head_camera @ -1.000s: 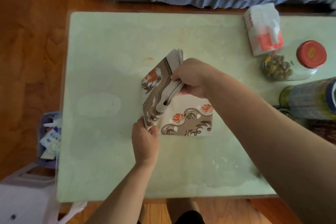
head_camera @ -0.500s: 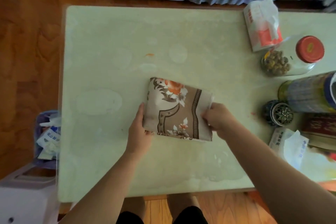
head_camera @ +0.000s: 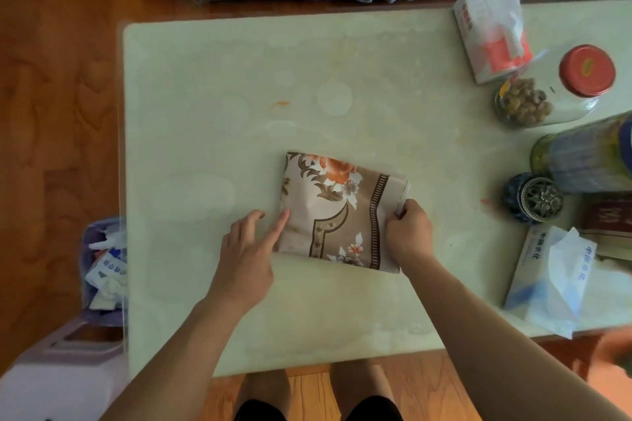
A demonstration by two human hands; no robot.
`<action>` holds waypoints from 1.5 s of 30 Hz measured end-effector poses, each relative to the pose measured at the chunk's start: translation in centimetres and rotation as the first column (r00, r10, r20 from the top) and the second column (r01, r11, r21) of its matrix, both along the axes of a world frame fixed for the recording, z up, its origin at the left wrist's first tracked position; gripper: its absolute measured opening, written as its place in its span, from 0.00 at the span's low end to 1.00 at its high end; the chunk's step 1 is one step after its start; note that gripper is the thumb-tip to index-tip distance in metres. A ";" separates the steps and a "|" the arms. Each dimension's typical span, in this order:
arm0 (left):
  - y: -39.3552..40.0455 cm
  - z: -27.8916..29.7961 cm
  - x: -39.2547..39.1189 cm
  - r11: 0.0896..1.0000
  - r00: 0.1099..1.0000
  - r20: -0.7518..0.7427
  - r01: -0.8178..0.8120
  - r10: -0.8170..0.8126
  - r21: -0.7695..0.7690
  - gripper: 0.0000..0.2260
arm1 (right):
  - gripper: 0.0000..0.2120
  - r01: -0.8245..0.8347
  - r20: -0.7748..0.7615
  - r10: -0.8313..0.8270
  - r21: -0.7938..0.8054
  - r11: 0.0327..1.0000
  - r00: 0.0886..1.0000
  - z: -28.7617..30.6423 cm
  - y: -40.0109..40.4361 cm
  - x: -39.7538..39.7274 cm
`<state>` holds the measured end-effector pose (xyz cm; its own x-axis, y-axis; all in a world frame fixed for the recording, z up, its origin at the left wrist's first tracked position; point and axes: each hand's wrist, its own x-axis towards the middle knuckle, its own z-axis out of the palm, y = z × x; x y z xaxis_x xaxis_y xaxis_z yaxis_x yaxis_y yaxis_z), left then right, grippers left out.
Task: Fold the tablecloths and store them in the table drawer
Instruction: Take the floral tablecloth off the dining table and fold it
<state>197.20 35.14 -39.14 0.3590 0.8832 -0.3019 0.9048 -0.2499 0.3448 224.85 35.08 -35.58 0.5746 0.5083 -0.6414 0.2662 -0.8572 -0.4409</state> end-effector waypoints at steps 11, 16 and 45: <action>1.1 -2.5 11.7 0.995 0.987 -0.163 0.022 -0.007 0.092 0.32 | 0.08 -0.049 0.063 0.049 -0.008 0.999 0.997 -0.5 0.2 0.5; 0.7 -3.7 11.6 0.990 0.968 -0.248 0.064 -0.032 0.123 0.31 | 0.26 -0.230 0.457 0.094 0.252 0.940 0.884 -0.3 1.0 -0.1; -0.4 3.9 3.5 0.307 0.041 0.325 -0.455 0.945 -0.836 0.03 | 0.09 -0.765 -0.223 0.745 -0.007 0.644 0.629 -2.1 4.6 4.0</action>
